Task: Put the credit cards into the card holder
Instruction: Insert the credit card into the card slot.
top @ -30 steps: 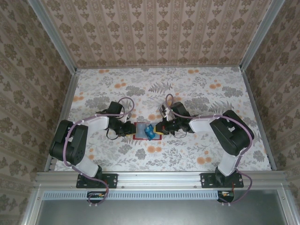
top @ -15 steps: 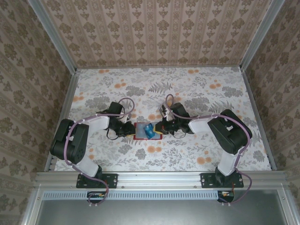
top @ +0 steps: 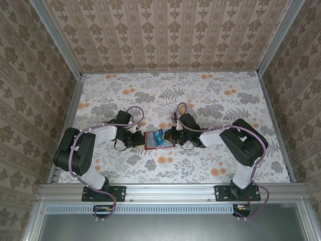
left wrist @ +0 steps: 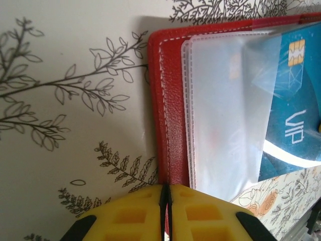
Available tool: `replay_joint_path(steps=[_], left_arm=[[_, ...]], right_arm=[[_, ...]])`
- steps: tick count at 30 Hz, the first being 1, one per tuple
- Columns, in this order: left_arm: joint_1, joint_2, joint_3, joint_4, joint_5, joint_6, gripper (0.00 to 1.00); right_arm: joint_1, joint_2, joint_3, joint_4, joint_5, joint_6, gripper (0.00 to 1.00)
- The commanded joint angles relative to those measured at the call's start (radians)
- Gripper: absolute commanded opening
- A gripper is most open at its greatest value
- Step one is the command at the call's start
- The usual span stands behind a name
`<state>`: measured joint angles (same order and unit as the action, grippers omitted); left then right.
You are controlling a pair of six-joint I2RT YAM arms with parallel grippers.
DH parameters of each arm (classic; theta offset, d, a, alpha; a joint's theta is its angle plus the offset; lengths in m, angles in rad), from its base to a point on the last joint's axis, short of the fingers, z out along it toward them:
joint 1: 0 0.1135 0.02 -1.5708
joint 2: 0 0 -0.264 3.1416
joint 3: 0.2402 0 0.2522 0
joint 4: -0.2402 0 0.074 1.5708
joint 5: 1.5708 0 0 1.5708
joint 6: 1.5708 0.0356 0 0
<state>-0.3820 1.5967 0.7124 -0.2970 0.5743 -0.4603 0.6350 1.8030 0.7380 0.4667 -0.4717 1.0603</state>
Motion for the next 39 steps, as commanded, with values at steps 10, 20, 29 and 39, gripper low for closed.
replay_joint_path(steps=[10,20,29,39], left_arm=[[-0.012,0.005,-0.031,0.003,0.011,-0.017,0.11],[-0.011,-0.005,-0.034,0.0,0.007,-0.018,0.11],[0.013,-0.057,-0.025,-0.036,0.005,-0.009,0.15],[0.021,-0.133,-0.041,-0.038,-0.024,-0.035,0.19]], right_arm=[[0.116,0.095,0.043,0.038,0.104,0.067,0.0],[0.153,0.108,0.133,-0.13,0.107,-0.028,0.11],[0.152,-0.031,0.204,-0.515,0.249,-0.26,0.36],[0.125,-0.162,0.318,-0.851,0.427,-0.473,0.45]])
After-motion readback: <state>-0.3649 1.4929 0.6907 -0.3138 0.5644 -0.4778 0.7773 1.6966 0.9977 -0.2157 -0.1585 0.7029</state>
